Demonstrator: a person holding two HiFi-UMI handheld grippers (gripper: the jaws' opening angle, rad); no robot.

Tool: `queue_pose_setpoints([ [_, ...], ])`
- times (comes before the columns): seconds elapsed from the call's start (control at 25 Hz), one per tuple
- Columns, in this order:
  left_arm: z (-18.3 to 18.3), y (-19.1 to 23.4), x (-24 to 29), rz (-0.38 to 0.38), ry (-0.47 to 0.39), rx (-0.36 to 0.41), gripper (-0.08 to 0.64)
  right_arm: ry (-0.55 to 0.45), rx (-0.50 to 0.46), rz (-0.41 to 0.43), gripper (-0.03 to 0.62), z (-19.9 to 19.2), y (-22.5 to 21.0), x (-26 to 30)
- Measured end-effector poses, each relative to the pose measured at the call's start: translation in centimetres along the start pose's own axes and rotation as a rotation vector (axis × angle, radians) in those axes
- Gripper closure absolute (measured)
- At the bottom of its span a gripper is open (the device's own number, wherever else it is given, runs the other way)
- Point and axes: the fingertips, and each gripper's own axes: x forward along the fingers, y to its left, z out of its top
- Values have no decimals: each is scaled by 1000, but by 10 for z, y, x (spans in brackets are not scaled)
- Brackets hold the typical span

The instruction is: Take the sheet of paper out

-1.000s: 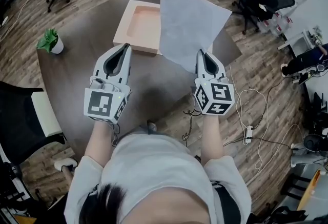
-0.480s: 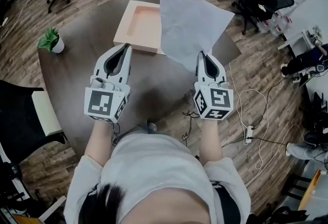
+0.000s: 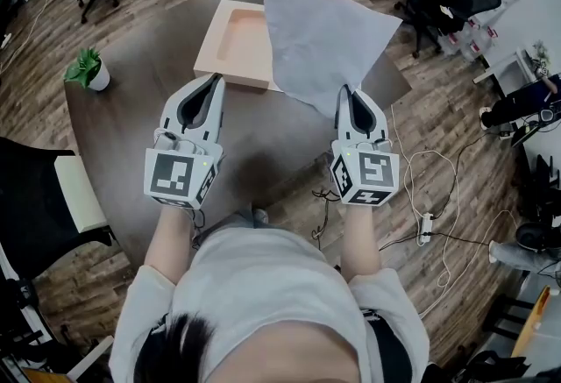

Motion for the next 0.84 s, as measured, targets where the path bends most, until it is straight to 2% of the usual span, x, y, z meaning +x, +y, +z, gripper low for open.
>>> queue_pose_setpoints([
  [0.84, 4, -7, -3, 12, -5, 9, 551, -29, 7, -7, 578, 4, -2, -10],
])
